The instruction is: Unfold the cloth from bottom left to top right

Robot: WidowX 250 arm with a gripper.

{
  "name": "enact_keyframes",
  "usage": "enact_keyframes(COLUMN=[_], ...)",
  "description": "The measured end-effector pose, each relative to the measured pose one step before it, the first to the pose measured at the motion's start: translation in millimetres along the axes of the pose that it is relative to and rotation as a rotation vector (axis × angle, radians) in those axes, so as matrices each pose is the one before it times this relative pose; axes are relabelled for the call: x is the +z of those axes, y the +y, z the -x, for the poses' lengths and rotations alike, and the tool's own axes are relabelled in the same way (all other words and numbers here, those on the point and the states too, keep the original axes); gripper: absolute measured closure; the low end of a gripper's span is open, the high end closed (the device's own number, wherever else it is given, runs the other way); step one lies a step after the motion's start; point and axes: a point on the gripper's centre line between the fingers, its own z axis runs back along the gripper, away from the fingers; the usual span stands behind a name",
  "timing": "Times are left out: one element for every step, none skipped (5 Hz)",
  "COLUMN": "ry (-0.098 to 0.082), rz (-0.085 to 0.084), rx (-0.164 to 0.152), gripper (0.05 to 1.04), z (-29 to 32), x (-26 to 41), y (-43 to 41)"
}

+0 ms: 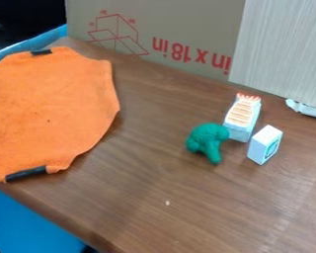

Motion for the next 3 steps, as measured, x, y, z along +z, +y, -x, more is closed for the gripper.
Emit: enact_keyframes(ry=[0.009, 0.0148, 0.056], rz=[0.0273, 0.0296, -0.022], rx=[-0.0377, -0.1245, -0.0706], gripper=[0.62, 0.29, 0.084], z=[3.96, -1.47, -13.64], x=[0.2, 4.51, -18.6], y=[-2.23, -7.82, -16.53])
